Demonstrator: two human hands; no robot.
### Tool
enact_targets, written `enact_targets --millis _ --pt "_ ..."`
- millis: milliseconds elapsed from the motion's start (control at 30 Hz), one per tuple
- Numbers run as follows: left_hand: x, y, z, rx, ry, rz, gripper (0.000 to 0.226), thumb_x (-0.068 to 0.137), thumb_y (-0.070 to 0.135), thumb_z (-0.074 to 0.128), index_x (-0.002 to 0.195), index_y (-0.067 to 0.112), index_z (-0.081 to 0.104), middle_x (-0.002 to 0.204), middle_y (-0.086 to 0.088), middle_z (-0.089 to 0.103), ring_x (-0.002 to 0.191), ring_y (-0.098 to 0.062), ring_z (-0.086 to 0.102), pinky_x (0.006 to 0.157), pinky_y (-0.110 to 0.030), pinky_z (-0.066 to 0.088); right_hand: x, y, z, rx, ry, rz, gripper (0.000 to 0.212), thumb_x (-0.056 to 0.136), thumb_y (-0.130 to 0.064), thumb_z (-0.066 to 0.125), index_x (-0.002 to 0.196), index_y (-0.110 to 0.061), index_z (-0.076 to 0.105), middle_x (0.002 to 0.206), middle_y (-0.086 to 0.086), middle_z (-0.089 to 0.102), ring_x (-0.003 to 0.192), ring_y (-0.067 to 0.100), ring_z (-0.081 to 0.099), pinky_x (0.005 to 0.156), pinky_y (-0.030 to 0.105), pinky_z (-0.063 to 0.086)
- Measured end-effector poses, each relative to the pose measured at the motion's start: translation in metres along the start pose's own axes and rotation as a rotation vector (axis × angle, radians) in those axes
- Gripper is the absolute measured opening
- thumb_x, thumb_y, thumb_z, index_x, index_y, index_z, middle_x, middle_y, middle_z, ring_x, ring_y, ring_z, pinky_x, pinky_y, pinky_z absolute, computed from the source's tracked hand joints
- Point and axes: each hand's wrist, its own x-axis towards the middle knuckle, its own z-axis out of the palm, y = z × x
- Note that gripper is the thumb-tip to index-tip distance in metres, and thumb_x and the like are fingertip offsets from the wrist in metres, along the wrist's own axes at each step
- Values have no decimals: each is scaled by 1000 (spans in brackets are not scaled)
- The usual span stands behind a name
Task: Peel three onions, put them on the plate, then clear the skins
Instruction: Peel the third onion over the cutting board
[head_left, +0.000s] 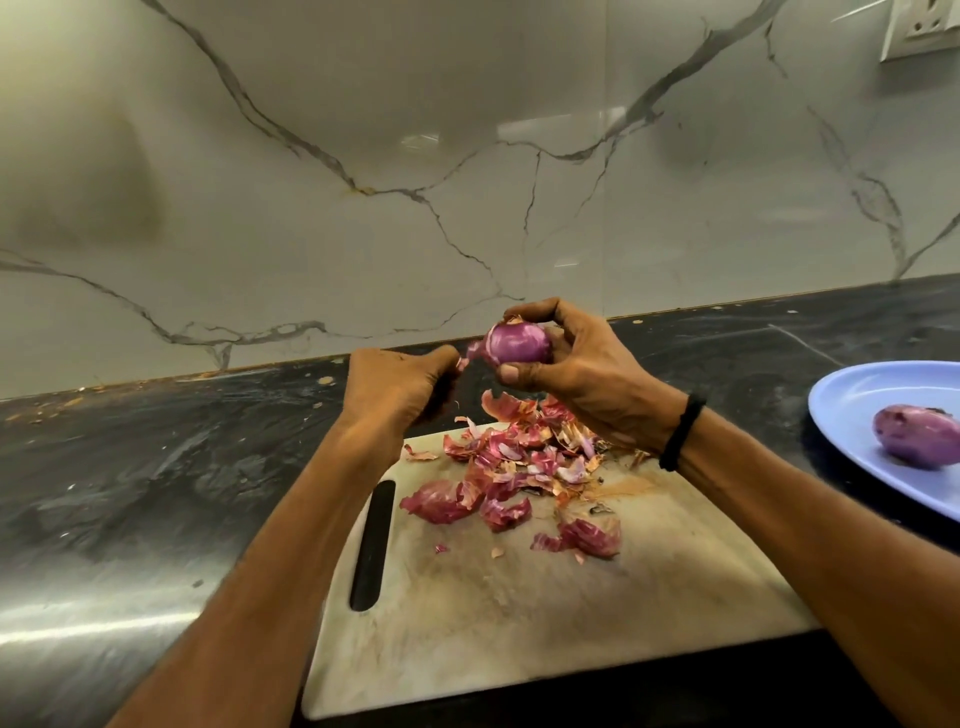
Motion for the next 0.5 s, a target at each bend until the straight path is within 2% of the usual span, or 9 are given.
enact_targets --millis 33,100,200,267,333,367,400,467,500 --pt "1 -3 -1 186 -15 40 22 87 22 76 74 4 76 73 -13 74 61 -17 64 67 -37 60 0 1 -1 -25 5 -7 69 58 -13 81 120 -14 51 128 14 53 112 28 62 91 39 55" --pt "2 -3 -4 497 -104 51 26 88 28 75 72 7 77 71 -10 73 60 -17 58 64 -34 56 1 1 -2 -59 19 -21 70 57 -16 82 120 -14 52 129 14 53 113 27 61 91 39 55" --pt "-2 1 -7 696 -332 -45 24 87 30 77 77 8 79 70 -4 71 55 -12 54 51 -24 45 0 0 -4 -79 29 -37 67 58 -17 83 119 -16 56 129 12 54 115 27 59 92 41 55" --pt "-2 2 -10 816 -434 -61 23 87 32 77 85 10 81 77 -2 73 53 -10 50 45 -21 40 0 0 -5 -110 25 -47 65 61 -13 82 121 -16 57 128 9 56 115 24 59 93 39 55" --pt "-4 6 -11 869 -520 -69 21 90 31 74 102 14 80 91 0 75 58 -9 52 45 -19 42 -1 0 -5 -150 14 -59 64 66 -3 81 124 -15 57 128 4 58 115 20 60 93 34 55" --pt "-5 7 -12 882 -550 -64 23 92 30 72 110 16 77 99 1 75 63 -11 56 50 -20 47 -1 0 -5 -165 7 -64 63 68 1 80 125 -15 56 128 2 58 115 18 60 92 32 54" --pt "-4 7 -12 872 -558 -47 26 92 29 71 115 17 75 105 1 74 72 -13 62 62 -25 53 -1 0 -5 -171 4 -66 63 69 4 79 125 -15 57 128 1 58 115 17 60 92 30 54" --pt "-2 6 -11 722 -502 7 24 94 24 69 116 16 73 108 -2 74 89 -20 68 82 -32 57 -1 1 -4 -181 7 -68 65 69 7 79 126 -15 56 128 -1 58 115 16 60 92 29 54" --pt "0 5 -11 558 -450 12 18 94 20 68 110 14 74 103 -6 76 91 -22 70 83 -34 58 -1 1 -3 -193 14 -70 66 69 8 79 126 -15 56 128 -1 58 115 15 60 92 29 54"
